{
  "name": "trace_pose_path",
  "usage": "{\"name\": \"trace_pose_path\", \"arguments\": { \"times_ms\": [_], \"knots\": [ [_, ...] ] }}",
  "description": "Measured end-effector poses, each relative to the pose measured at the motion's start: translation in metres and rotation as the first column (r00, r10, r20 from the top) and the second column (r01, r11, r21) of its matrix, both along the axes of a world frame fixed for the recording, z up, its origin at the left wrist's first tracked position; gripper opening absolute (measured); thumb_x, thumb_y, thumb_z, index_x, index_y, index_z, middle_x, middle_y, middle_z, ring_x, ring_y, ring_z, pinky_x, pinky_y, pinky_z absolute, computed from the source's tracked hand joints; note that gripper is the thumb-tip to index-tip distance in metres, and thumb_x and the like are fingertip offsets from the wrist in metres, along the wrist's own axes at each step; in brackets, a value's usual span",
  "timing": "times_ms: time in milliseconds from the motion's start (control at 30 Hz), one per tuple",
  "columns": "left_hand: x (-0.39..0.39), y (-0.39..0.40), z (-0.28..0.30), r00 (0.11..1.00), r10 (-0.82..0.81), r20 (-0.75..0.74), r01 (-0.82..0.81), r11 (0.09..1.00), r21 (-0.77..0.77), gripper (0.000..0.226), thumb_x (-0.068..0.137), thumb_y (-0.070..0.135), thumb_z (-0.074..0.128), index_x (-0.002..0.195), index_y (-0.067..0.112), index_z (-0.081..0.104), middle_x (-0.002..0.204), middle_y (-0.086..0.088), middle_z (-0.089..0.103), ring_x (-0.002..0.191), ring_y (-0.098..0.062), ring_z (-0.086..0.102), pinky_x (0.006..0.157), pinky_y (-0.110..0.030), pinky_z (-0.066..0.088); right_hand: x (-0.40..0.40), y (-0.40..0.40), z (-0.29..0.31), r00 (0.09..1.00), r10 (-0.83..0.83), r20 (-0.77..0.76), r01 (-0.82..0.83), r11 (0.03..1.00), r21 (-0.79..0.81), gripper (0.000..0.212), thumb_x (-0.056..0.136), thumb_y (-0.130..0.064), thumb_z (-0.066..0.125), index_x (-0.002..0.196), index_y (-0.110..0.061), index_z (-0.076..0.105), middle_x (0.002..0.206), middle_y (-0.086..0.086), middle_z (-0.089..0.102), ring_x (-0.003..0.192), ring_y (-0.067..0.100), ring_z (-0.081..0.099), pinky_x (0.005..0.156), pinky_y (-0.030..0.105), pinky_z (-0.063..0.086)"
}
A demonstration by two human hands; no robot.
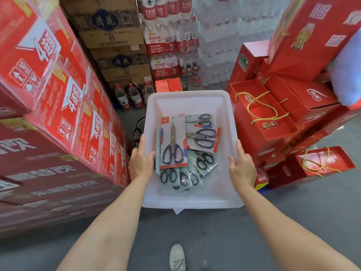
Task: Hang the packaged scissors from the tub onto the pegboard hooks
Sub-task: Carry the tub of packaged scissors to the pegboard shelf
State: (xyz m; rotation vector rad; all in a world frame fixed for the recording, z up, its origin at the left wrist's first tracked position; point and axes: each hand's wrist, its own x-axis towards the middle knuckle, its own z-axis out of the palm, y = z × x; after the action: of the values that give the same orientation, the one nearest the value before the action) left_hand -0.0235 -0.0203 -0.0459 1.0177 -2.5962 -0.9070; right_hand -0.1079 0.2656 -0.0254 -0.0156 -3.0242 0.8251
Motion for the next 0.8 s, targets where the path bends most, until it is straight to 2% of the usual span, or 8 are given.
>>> {"name": "trace_pose_path", "arguments": {
  "times_ms": [100, 200, 300, 400, 533, 633, 800],
  "knots": [
    [0.038, 0.015, 0.017, 0.993, 0.089, -0.077, -0.088, 0.996, 0.016, 0.074, 0.092, 0.023, 0.066, 0.154, 0.027, 0.025, 0.122, -0.019, 0.059, 0.107, -0.035, 0.059, 0.088, -0.041, 0.048, 0.014, 0.005, 0.010, 0.998, 0.053, -0.044, -0.055, 0.998, -0.034, 0.063, 0.096, -0.025, 0.055, 0.151, -0.031, 0.028, 0.084, 0.009, 0.050, 0.071, 0.029, 0.052, 0.061, 0.035, 0.039],
    [0.087, 0.036, 0.028, 0.977, 0.178, -0.114, -0.178, 0.984, 0.013, 0.076, 0.090, 0.024, 0.067, 0.153, 0.030, 0.026, 0.129, -0.014, 0.059, 0.115, -0.034, 0.057, 0.089, -0.042, 0.050, 0.038, 0.012, 0.020, 0.989, 0.138, -0.052, -0.141, 0.989, -0.051, 0.063, 0.096, -0.025, 0.056, 0.151, -0.033, 0.028, 0.086, 0.006, 0.050, 0.070, 0.024, 0.047, 0.063, 0.033, 0.034],
    [0.140, 0.061, 0.032, 0.959, 0.267, -0.097, -0.268, 0.963, 0.007, 0.074, 0.091, 0.027, 0.066, 0.153, 0.033, 0.026, 0.121, -0.013, 0.062, 0.106, -0.034, 0.061, 0.081, -0.041, 0.051, 0.068, 0.022, 0.024, 0.974, 0.226, -0.026, -0.227, 0.973, -0.038, 0.061, 0.096, -0.026, 0.055, 0.151, -0.034, 0.028, 0.091, 0.007, 0.052, 0.078, 0.033, 0.056, 0.065, 0.035, 0.038],
    [0.194, 0.087, 0.031, 0.932, 0.359, -0.039, -0.359, 0.933, 0.012, 0.072, 0.092, 0.029, 0.064, 0.152, 0.036, 0.024, 0.114, -0.014, 0.062, 0.101, -0.033, 0.061, 0.080, -0.040, 0.050, 0.101, 0.033, 0.024, 0.953, 0.302, 0.029, -0.301, 0.953, -0.015, 0.058, 0.097, -0.028, 0.052, 0.150, -0.034, 0.028, 0.102, 0.011, 0.058, 0.084, 0.036, 0.060, 0.070, 0.039, 0.045],
    [0.263, 0.123, 0.027, 0.887, 0.461, -0.013, -0.461, 0.887, 0.037, 0.071, 0.094, 0.028, 0.062, 0.152, 0.039, 0.023, 0.121, -0.014, 0.059, 0.102, -0.033, 0.059, 0.075, -0.034, 0.044, 0.146, 0.051, 0.024, 0.910, 0.402, 0.101, -0.402, 0.915, -0.021, 0.057, 0.099, -0.029, 0.048, 0.151, -0.035, 0.025, 0.099, 0.006, 0.052, 0.074, 0.023, 0.048, 0.067, 0.034, 0.039],
    [0.310, 0.141, 0.030, 0.844, 0.535, -0.019, -0.534, 0.844, 0.054, 0.070, 0.095, 0.026, 0.060, 0.152, 0.039, 0.023, 0.122, -0.013, 0.058, 0.104, -0.032, 0.057, 0.075, -0.031, 0.040, 0.176, 0.052, 0.025, 0.871, 0.472, 0.135, -0.469, 0.882, -0.050, 0.057, 0.100, -0.029, 0.047, 0.151, -0.036, 0.023, 0.096, 0.001, 0.049, 0.074, 0.020, 0.047, 0.068, 0.033, 0.040],
    [0.382, 0.143, 0.041, 0.739, 0.674, -0.010, -0.674, 0.739, 0.021, 0.069, 0.094, 0.023, 0.060, 0.152, 0.039, 0.024, 0.115, -0.018, 0.060, 0.103, -0.037, 0.058, 0.077, -0.037, 0.045, 0.220, 0.017, 0.029, 0.784, 0.602, 0.155, -0.599, 0.798, -0.067, 0.059, 0.100, -0.030, 0.047, 0.151, -0.039, 0.020, 0.104, 0.005, 0.054, 0.075, 0.019, 0.048, 0.069, 0.034, 0.042]
  ]
}}
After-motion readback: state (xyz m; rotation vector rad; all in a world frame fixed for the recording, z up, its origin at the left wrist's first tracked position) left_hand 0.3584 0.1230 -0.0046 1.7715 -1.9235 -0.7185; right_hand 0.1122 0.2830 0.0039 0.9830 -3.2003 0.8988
